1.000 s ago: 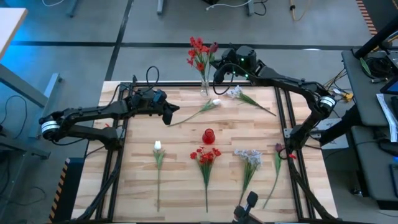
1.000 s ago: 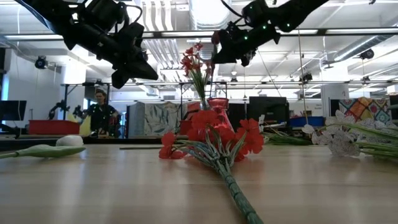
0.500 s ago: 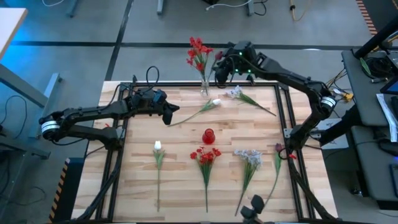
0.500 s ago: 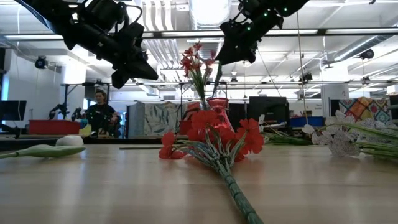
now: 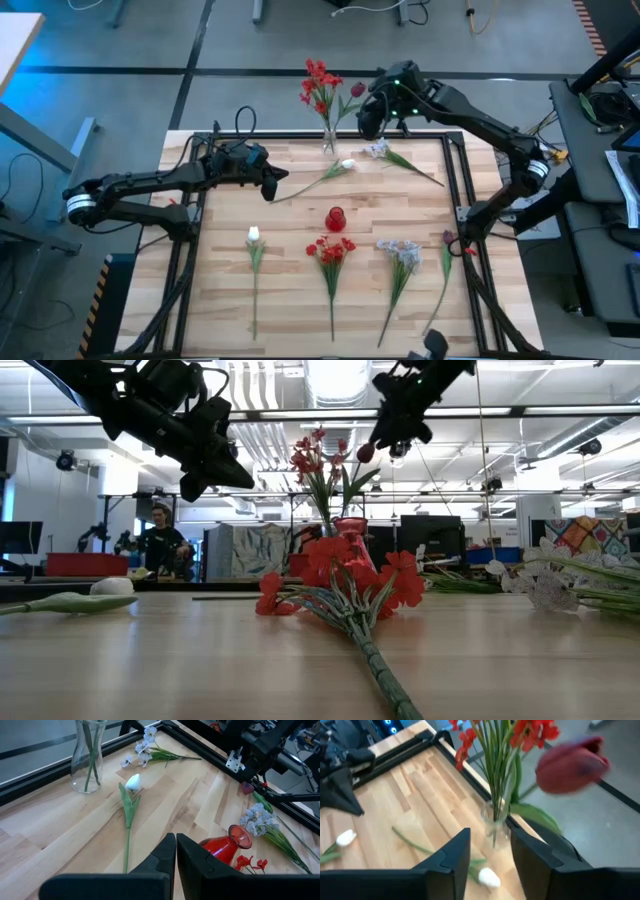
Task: Sort flowers into vase by color
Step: Put the red flowers into the transparent vase
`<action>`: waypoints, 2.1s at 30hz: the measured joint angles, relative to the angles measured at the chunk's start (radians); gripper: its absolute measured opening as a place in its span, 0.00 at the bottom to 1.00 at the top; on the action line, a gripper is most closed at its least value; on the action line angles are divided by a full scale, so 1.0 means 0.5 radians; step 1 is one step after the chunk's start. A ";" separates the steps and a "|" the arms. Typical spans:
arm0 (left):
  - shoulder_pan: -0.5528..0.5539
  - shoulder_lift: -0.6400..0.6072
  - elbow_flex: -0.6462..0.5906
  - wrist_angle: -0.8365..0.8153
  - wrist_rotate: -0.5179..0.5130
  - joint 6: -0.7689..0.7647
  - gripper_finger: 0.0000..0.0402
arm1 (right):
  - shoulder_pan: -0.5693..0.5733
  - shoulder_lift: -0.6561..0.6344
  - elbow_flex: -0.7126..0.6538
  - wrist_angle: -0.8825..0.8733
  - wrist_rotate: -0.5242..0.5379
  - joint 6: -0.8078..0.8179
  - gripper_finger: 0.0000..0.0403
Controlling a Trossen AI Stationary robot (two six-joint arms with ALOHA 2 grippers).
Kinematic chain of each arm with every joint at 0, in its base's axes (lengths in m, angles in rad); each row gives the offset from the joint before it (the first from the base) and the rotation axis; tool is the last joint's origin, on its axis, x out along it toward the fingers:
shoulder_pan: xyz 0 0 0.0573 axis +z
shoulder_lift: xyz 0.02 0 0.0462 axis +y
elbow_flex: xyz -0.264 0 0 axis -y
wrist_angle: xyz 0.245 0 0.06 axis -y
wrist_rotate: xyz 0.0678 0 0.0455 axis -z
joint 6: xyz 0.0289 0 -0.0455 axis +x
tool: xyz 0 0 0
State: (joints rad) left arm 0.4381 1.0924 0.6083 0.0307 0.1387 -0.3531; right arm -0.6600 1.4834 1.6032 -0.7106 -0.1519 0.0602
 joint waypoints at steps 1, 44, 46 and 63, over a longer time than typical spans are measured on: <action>0.000 0.000 0.000 0.000 0.000 0.000 0.00 | 0.005 -0.024 0.000 -0.037 0.009 0.000 0.28; 0.001 0.000 -0.001 -0.005 0.246 0.150 0.00 | 1.932 -0.227 -0.691 -0.032 0.731 2.361 0.02; 0.001 0.000 -0.003 -0.006 0.246 0.150 0.00 | 1.969 -0.135 -0.659 -0.025 0.733 2.476 0.02; 0.001 0.001 -0.006 -0.036 0.283 0.111 0.00 | 2.018 0.873 0.049 -0.020 0.434 3.063 0.45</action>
State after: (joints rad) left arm 0.4385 1.0927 0.6052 0.0128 0.2802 -0.2974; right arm 0.3489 1.9199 1.6275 -0.7209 0.0649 1.5919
